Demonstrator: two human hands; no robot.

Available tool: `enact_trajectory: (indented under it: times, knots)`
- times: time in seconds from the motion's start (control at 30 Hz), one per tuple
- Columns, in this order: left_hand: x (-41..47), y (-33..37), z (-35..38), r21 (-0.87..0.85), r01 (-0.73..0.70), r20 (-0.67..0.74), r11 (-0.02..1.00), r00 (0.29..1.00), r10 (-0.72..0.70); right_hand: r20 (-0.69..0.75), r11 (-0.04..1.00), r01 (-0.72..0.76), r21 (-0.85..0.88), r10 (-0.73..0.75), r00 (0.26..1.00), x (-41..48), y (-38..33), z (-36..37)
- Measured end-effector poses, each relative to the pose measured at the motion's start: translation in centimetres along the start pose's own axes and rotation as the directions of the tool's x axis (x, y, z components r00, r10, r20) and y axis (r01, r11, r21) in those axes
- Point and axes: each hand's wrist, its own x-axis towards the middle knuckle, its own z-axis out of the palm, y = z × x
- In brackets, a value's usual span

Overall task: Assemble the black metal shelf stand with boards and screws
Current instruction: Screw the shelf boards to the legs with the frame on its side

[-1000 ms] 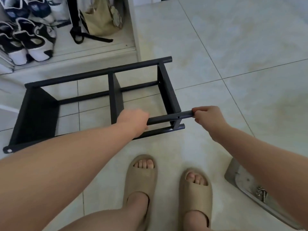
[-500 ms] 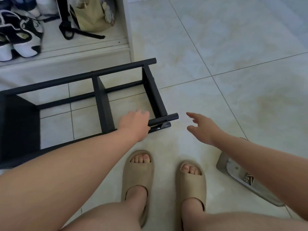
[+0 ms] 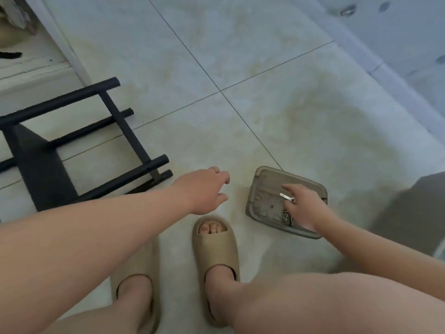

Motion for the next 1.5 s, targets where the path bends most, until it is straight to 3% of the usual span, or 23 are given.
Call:
enact_trajectory:
  times: [0.17,0.3,0.4,0.67,1.07,1.27,1.4,1.5]
  knots:
    - [5.7,3.2,2.7,-0.247,0.107,0.102,0.963,0.991,-0.084,0.049,0.990,-0.137,0.015,0.136,0.989,2.9,5.0,2.7]
    - [9.7,4.5,5.8,-0.431,0.271,0.216,0.861,0.957,-0.193,0.113,0.980,-0.197,-0.016,0.198,0.974,5.9,6.9,4.5]
    - [11.0,4.8,7.3,-0.476,0.237,0.171,0.847,0.970,-0.175,0.108,0.975,-0.220,-0.042,0.223,0.969,7.4,7.8,5.2]
    - [11.8,4.5,8.3,-0.557,0.171,0.109,0.813,0.985,-0.133,0.172,0.946,-0.087,-0.313,0.146,0.974,8.6,9.1,7.5]
    - [11.6,4.5,8.7,-0.602,0.169,0.106,0.780,0.986,-0.132,0.199,0.857,0.055,-0.513,0.056,0.978,9.2,9.2,7.7]
    - [11.5,4.9,8.6,-0.628,0.186,0.103,0.756,0.982,-0.156,0.104,0.895,0.030,-0.446,0.018,0.994,9.1,9.7,7.0]
    - [11.2,5.0,8.1,-0.608,0.202,0.125,0.767,0.979,-0.159,-0.039,0.974,-0.051,-0.220,0.044,0.998,8.5,8.3,5.1]
    - [10.4,4.3,6.5,-0.525,0.230,0.163,0.820,0.972,-0.168,-0.110,0.999,-0.034,-0.022,0.032,0.993,7.5,6.1,3.1]
